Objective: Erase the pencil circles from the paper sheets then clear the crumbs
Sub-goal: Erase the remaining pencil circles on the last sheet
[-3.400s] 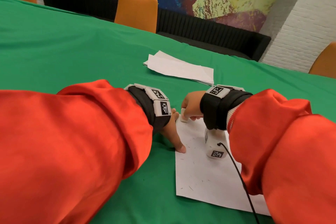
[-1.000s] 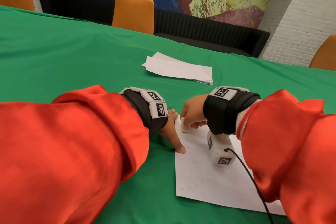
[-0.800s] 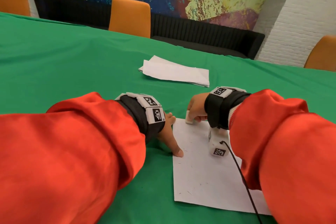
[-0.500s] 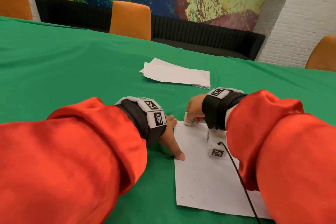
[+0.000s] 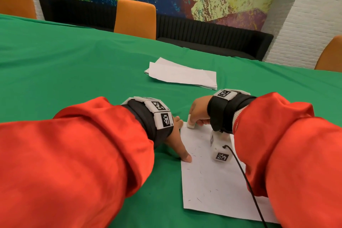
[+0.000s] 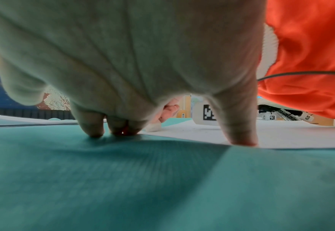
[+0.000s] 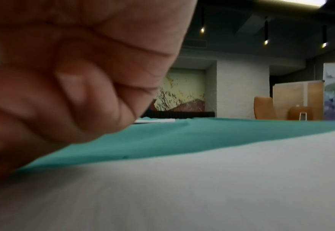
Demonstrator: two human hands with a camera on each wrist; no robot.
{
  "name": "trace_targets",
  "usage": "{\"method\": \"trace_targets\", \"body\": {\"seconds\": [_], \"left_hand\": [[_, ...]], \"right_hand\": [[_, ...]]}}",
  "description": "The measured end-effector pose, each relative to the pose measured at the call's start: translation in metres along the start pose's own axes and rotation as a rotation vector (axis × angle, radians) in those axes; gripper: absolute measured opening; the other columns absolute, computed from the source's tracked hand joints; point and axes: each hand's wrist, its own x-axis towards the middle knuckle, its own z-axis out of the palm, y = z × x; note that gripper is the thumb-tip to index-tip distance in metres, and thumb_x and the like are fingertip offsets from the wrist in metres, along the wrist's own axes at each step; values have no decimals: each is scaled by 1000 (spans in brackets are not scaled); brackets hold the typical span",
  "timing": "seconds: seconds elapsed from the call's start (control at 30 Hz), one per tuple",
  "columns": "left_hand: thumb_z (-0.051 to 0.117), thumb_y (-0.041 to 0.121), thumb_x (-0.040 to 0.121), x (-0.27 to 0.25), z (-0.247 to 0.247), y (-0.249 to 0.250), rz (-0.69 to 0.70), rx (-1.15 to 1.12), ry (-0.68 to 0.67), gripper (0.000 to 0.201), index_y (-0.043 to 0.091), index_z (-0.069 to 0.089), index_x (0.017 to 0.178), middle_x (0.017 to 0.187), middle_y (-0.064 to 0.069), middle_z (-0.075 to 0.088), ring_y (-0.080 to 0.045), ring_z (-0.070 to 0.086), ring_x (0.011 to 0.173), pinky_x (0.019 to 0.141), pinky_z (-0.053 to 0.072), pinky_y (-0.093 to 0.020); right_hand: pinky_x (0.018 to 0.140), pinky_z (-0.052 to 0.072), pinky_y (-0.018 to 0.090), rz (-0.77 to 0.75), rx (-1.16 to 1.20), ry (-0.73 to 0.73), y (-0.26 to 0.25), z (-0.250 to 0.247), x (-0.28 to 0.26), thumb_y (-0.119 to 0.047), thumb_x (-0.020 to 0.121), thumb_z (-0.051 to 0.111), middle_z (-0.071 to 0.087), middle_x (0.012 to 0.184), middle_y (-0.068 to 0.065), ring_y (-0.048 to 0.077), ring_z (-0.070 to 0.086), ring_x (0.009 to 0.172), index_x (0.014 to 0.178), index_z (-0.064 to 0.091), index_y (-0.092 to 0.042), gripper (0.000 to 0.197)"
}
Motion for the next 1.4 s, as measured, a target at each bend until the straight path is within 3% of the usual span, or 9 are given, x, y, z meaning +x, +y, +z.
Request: {"method": "trace_targets", "body": {"seconds": [0.3,0.4,0.53,0.73,0.83,0.93,1.1,1.27,1.4], "left_hand": [[61,63,79,-2,0,2,2,-6,14,98,15,14,151,155,-1,18,-16,20,142,112,13,-38],[61,64,78,-3,0,2,-5,3,15,98,15,16,150,155,0,19,-16,22,141,112,14,-38],[60,65,78,-4,-1,2,-4,40,10,100,15,14,151,155,1,19,-15,21,142,113,13,-38],[56,70,77,-5,-5,-1,-7,98,-23,106,15,6,153,159,2,9,-17,17,144,114,12,-37],[54,70,78,-8,-8,0,-13,113,-40,107,15,0,153,160,3,0,-16,13,145,115,12,-32],[52,67,81,-10,-9,2,-16,97,-45,103,15,-1,153,160,2,-4,-17,12,146,115,12,-32],[43,65,88,-17,-11,7,-70,72,1,94,18,-7,152,158,2,-15,-18,6,146,115,9,-33],[34,60,95,-25,-14,40,-24,126,27,83,16,-7,152,159,2,-12,-18,7,146,114,9,-32],[33,54,97,-20,-3,80,111,103,53,79,13,-7,152,159,-2,-12,-18,-1,147,115,5,-31]], "right_hand": [[49,35,15,7,-58,-2,2,-3,2,-22,89,56,52,49,-6,8,44,51,58,54,-14,32],[48,35,15,31,-142,-2,3,-5,3,-25,91,54,51,60,-3,8,44,52,63,54,-15,30],[67,44,24,56,-33,135,14,-5,1,-27,88,59,53,61,-3,14,50,58,71,58,-14,21],[50,36,21,148,170,177,56,12,-33,-17,92,46,50,68,0,14,47,58,80,52,-10,15],[55,29,22,160,24,236,76,27,-56,-19,94,38,45,86,2,22,44,79,84,45,-14,13],[59,31,25,151,-46,328,91,34,-75,-21,92,39,50,86,2,24,47,81,79,44,-19,14],[52,27,21,112,38,218,99,43,-87,-20,93,41,50,91,3,21,44,82,92,47,-15,7],[74,32,23,131,45,112,97,52,-82,-19,93,40,57,116,9,21,44,89,105,49,-15,15],[74,32,23,124,3,100,96,53,-82,-20,95,41,56,125,10,22,47,92,122,49,-10,30]]}}
